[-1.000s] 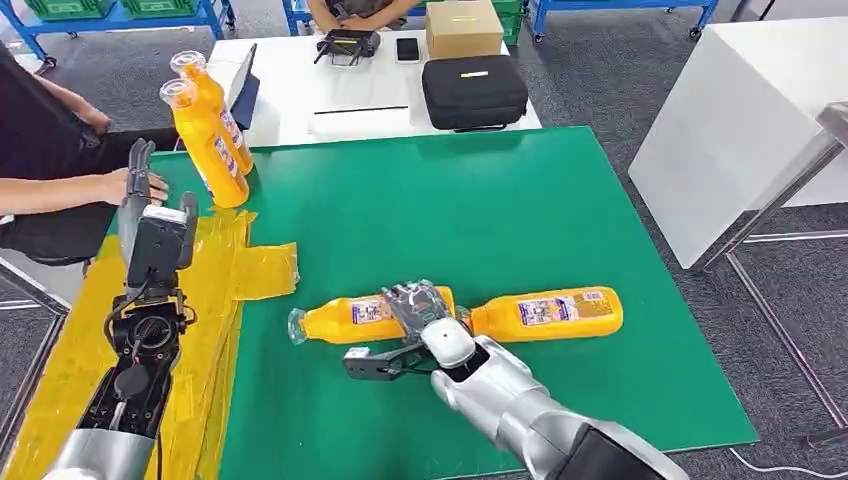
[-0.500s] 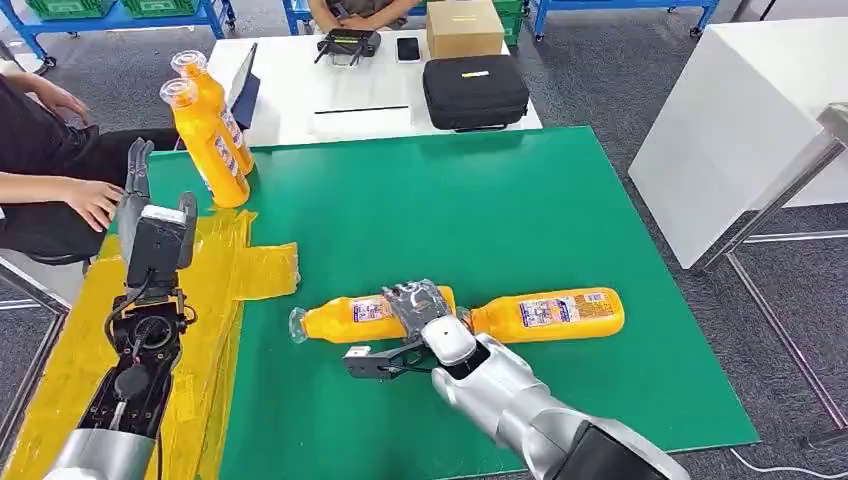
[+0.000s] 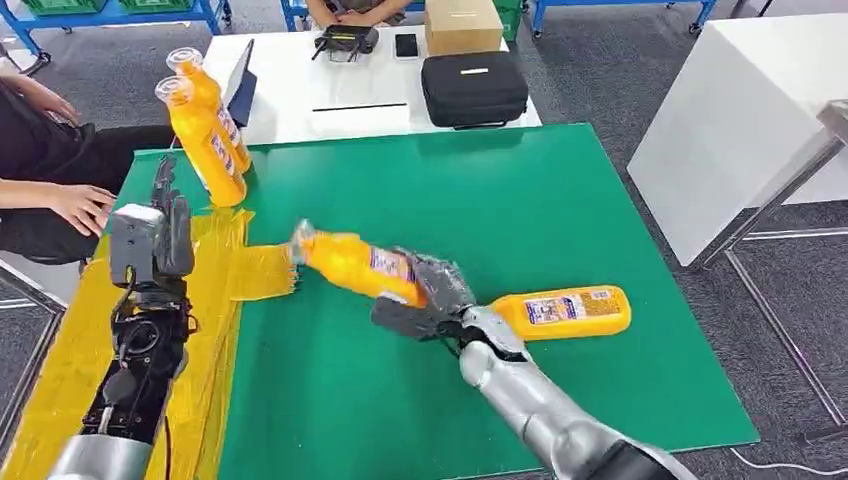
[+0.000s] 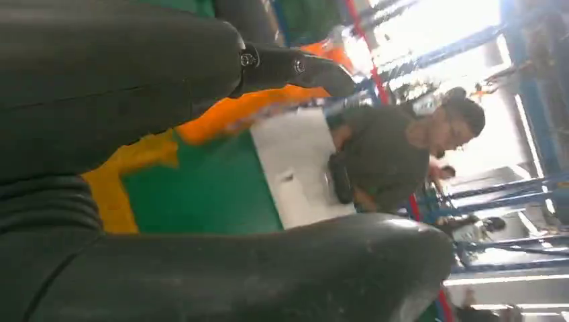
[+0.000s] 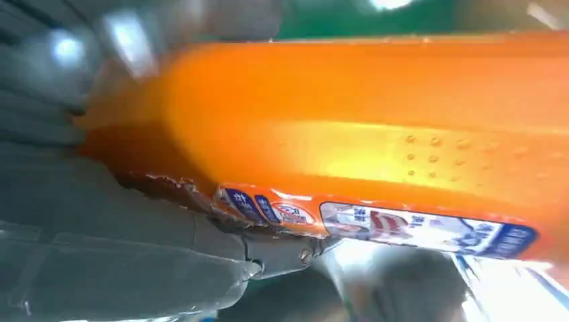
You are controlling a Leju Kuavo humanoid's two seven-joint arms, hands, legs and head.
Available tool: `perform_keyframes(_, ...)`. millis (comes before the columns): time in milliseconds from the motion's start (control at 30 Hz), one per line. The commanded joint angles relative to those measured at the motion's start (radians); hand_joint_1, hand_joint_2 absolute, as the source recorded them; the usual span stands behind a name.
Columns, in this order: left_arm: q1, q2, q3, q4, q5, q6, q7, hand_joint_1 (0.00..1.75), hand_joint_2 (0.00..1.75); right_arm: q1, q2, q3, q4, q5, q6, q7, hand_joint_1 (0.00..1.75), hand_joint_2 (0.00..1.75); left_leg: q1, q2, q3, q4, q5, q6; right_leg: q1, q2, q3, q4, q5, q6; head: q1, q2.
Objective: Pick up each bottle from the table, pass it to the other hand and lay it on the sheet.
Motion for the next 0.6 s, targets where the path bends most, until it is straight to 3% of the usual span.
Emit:
perform_keyframes(33,0.005,0.015,0.051,-0.018,0.064,-0.037,-0.007,0.0,1.75,0.063,-0.092,-0.163,-0.421,-0.044,-0.025,-0.007,1.75,1.75,0.001,-0.006,-0.002,0.001,-0.001,-0.001,0.002,-0.007,-0.001,0.0,-0.003,-0.002,0.001,0.0)
perform_keyframes(600,0.004,0.018,0.055,-0.01,0.093,-0.04,-0.018,0.0,1.75,-0.003,-0.065,-0.125,-0.288,-0.064,-0.034,-0.02,1.75,1.75,0.002,-0.001,-0.006,0.002,-0.003,-0.002,0.003,-0.004,-0.005,0.002,-0.004,-0.002,0.002,0.0)
